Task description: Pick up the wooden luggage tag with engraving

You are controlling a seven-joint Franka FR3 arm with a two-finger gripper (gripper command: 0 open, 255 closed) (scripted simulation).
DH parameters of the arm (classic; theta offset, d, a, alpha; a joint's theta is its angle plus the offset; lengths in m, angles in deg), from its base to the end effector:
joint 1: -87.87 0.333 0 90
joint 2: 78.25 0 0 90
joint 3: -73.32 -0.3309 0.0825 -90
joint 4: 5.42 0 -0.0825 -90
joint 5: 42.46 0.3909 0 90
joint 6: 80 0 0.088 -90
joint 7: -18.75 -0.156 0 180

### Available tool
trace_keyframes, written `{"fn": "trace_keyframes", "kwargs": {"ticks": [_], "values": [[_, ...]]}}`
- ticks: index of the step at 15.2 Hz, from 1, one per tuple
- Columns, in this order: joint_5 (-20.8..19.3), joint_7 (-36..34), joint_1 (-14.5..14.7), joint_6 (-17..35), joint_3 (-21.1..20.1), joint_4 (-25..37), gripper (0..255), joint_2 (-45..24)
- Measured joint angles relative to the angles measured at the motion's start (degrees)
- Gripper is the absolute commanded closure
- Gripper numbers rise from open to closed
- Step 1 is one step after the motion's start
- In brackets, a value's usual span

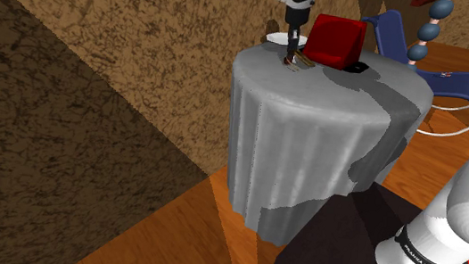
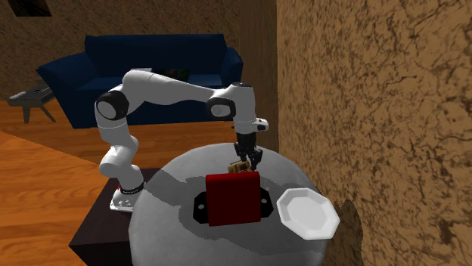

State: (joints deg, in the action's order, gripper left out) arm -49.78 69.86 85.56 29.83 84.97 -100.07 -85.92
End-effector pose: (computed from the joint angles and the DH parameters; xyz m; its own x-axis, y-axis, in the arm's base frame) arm 0.6119 -0.1615 0.5070 0.7747 0.6313 -0.0364 0.6250 -0.7557 0.1957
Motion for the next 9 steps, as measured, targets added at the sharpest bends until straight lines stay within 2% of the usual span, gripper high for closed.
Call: {"fn": "trace_keyframes", "kwargs": {"ticks": [9], "values": [[0.36, 0.86, -0.07, -6.17, 0.03, 6.78, 255, -0.66]]}}
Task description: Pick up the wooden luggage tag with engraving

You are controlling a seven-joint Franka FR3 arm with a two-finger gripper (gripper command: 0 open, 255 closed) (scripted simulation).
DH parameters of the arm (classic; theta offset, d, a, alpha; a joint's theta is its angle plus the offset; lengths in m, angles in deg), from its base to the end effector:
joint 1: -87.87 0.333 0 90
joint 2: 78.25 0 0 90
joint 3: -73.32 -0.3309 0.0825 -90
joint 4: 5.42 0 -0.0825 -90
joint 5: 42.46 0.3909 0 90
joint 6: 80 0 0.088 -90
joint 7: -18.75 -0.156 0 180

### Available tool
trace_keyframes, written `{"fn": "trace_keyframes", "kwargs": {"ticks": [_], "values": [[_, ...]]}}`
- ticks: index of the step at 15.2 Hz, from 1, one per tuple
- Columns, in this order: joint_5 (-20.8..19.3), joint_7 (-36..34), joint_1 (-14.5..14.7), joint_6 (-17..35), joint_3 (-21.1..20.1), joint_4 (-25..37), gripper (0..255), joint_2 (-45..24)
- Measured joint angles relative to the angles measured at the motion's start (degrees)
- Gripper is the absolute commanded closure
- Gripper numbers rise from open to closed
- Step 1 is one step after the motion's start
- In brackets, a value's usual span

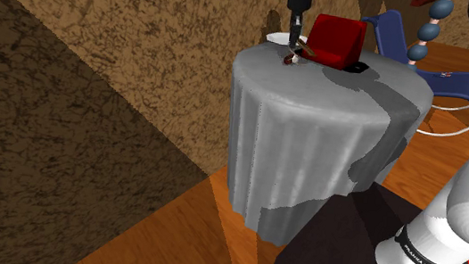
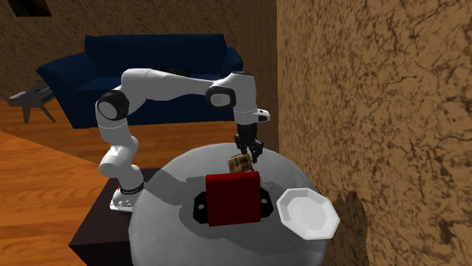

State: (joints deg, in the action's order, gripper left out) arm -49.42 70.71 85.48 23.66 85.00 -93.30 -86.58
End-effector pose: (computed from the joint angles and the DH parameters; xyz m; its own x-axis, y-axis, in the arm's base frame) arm 0.6131 -0.1621 0.5481 0.7754 0.6303 -0.0377 0.6244 -0.7565 0.1945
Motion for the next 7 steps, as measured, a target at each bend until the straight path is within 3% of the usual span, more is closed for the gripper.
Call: {"fn": "trace_keyframes", "kwargs": {"ticks": [7], "values": [[0.37, 0.83, -0.14, -5.36, 0.05, 6.45, 255, -1.06]]}}
